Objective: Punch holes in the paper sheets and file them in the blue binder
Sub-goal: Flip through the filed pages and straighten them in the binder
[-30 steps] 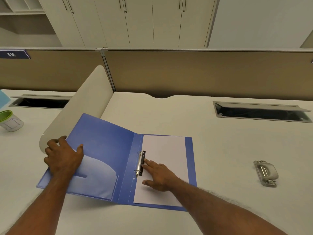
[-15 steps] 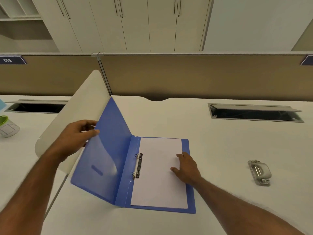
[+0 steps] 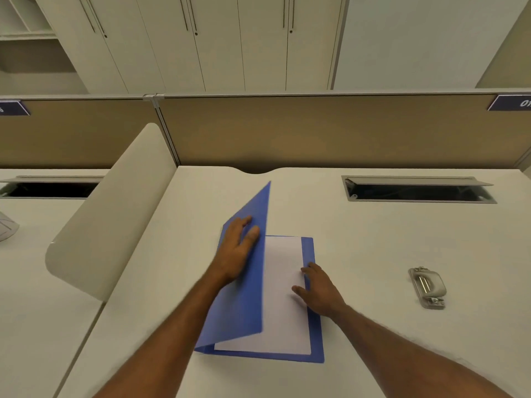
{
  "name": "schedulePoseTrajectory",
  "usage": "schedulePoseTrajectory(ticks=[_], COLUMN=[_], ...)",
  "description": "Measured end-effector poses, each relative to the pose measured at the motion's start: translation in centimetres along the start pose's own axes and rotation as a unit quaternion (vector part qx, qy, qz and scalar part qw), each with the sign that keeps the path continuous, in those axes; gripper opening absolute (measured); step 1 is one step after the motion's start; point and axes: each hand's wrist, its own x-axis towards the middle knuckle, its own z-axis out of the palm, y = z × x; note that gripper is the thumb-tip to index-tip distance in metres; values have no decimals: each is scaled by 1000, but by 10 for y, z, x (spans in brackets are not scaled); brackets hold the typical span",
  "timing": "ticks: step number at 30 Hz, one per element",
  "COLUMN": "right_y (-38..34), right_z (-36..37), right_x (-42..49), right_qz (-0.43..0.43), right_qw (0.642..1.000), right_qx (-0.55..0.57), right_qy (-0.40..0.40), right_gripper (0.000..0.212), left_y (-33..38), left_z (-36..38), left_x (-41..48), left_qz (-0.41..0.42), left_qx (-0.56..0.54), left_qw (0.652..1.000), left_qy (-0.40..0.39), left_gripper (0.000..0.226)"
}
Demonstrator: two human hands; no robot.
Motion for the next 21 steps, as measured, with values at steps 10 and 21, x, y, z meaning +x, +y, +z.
schedulePoseTrajectory(ticks=[10,21], right_y=[-8,12], right_z=[-26,-25], right_x=[-2,-7], right_qz=[27,6], right_qw=[965,999], right_qx=[254,38], right_qy=[58,4], right_gripper=[40,64], left_y=[-91,-106], left_z=[37,60], left_x=[-22,-17], left_qz=[41,-18], left_qx=[375,460], left_qw=[925,882], left_qy=[-47,-98], left_gripper=[92,81])
